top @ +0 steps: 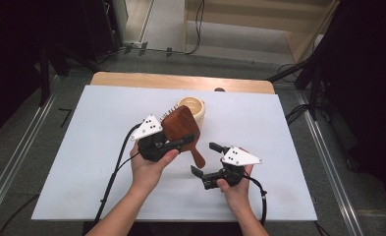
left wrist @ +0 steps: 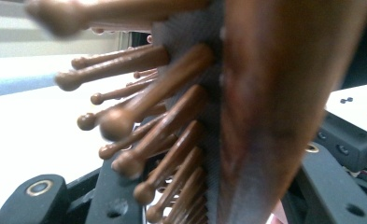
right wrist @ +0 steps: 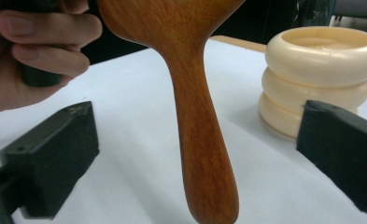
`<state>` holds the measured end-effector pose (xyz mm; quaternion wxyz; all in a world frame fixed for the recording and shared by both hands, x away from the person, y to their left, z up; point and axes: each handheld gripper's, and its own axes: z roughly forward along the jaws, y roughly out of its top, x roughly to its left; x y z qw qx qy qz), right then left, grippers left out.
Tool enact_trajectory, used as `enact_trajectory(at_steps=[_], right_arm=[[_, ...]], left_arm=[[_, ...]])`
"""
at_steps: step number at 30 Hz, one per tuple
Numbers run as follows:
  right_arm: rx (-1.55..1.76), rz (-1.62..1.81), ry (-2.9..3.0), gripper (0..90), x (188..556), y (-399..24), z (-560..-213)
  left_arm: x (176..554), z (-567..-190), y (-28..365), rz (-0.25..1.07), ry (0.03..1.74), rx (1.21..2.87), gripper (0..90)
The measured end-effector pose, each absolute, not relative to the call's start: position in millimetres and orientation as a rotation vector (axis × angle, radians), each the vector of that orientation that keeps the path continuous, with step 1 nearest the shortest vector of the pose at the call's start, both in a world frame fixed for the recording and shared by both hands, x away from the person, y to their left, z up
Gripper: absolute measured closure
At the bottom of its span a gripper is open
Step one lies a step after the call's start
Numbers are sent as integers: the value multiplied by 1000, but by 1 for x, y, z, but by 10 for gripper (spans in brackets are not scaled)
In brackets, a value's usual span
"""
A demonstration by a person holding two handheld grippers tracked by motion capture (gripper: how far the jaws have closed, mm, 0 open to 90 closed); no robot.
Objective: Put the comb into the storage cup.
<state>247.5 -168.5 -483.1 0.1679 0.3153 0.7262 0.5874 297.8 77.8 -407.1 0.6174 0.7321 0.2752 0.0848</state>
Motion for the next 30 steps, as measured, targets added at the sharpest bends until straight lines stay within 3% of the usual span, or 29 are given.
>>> enact_trajectory(at_steps=[11, 30], right_arm=[[898, 1651, 2020, 0, 243, -186, -490], [996, 1572, 1956, 0, 230, -254, -504]], left_arm=[[303, -403, 83, 210, 642, 1684, 570], [313, -396, 89, 228, 668, 1677, 572]])
